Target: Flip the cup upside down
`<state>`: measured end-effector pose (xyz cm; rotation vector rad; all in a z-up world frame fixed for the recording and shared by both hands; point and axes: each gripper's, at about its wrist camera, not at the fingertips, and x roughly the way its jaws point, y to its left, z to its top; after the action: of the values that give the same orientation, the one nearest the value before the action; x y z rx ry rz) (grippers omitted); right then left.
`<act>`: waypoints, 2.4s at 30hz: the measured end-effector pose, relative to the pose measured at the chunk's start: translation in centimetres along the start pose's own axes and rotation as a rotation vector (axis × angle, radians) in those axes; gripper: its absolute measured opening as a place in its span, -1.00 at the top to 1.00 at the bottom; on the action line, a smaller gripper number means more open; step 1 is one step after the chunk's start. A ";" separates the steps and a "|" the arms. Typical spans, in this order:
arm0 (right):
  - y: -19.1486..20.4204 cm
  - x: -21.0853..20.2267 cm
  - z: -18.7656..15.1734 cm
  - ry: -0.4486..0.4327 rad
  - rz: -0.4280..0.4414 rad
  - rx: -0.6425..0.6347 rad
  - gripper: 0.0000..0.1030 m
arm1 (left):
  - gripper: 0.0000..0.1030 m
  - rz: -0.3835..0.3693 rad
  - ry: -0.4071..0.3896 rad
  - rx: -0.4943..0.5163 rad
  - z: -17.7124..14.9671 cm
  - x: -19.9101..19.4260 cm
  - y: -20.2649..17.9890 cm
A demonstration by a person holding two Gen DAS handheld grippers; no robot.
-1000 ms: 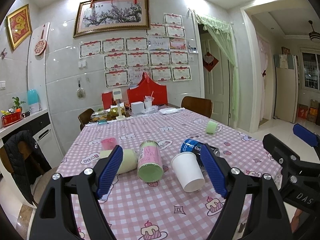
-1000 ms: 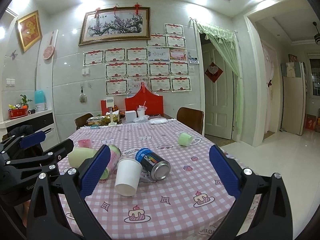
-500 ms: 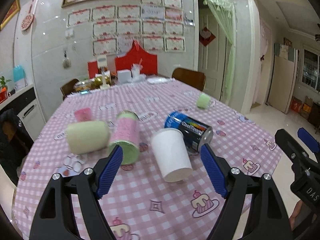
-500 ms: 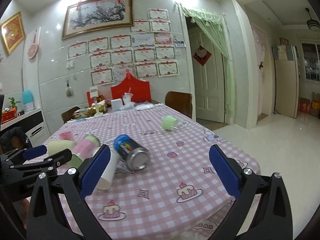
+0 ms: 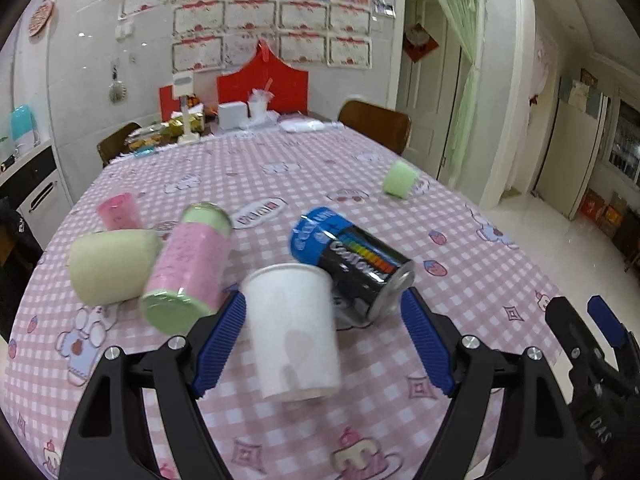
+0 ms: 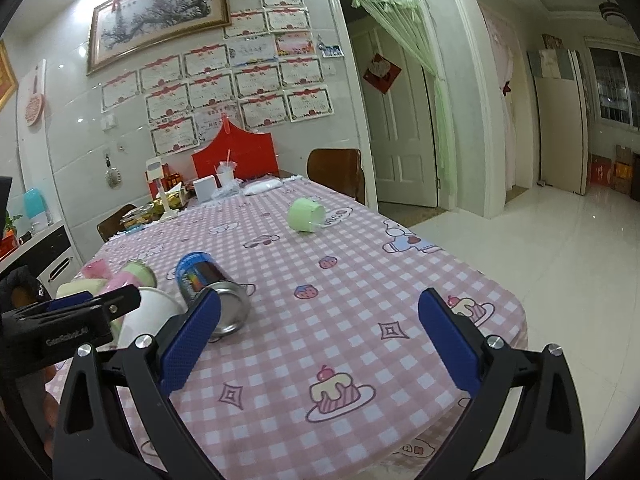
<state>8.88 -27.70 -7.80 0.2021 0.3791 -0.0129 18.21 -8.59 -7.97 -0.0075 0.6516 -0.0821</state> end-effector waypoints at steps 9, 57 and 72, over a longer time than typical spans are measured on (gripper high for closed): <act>-3.3 3.1 1.9 0.026 -0.048 0.031 -0.85 | -0.53 0.058 0.096 -0.041 2.9 5.5 -3.7; -4.1 7.2 3.3 0.143 -0.061 0.021 -0.85 | -0.35 -0.051 0.253 0.163 3.3 11.5 -6.8; -3.3 4.8 2.7 0.166 -0.060 0.037 -0.86 | -0.33 -0.247 0.230 0.252 -0.5 5.6 -8.5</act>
<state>14.14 -31.32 -7.74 0.2296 0.5507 -0.0625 21.68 -17.48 -11.47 0.1662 0.8646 -0.4076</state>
